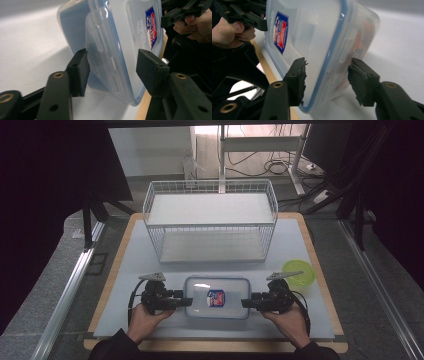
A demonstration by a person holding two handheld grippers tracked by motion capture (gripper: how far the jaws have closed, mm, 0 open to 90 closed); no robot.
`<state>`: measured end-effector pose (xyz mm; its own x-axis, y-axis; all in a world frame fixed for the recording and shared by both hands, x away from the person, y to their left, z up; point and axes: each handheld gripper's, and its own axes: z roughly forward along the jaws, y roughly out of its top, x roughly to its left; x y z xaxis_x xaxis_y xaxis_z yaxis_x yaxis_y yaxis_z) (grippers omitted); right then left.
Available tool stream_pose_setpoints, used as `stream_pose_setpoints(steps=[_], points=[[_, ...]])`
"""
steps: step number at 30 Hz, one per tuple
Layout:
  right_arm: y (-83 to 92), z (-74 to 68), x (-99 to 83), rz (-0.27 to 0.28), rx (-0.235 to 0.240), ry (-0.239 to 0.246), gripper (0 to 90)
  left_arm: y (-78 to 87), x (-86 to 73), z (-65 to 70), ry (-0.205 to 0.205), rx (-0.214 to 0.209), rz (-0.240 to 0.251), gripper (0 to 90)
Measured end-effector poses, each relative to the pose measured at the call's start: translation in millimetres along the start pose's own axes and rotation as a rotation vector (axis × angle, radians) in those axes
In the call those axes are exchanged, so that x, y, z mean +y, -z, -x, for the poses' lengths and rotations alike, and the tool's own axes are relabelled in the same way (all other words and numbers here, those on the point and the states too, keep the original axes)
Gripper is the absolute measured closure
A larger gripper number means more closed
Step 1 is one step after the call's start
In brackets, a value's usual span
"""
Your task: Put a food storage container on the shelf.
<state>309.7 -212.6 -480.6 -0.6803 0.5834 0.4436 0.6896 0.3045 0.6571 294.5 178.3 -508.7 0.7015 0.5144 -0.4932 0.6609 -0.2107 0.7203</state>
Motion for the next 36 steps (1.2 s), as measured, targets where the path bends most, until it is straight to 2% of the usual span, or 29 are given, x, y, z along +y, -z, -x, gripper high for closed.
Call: stream_pose_setpoints(steps=[1,5,11,16,21,36], points=[[1.5,0.1,0.0,0.014,-0.008,0.003,52.7,0.2,0.3,0.0,-0.003,0.0,0.003,50.3],[3.1,-1.7,-0.3,0.036,-0.022,0.01,53.0,0.2,0.1,-4.8,0.031,-0.025,0.022,52.8],[6.7,-5.4,2.8,0.073,-0.032,0.031,53.1,4.2,4.4,0.4,-0.002,-0.003,0.045,52.6],[8.7,-6.4,10.9,0.095,-0.032,0.045,53.0,7.8,11.2,0.5,-0.011,0.006,0.061,52.4],[11.5,-8.5,19.5,0.123,-0.026,0.062,52.9,16.6,23.1,5.1,-0.04,0.027,0.087,52.2],[19.4,-14.3,50.9,0.163,-0.013,0.09,52.6,37.0,56.0,15.8,-0.083,0.084,0.115,51.6]])
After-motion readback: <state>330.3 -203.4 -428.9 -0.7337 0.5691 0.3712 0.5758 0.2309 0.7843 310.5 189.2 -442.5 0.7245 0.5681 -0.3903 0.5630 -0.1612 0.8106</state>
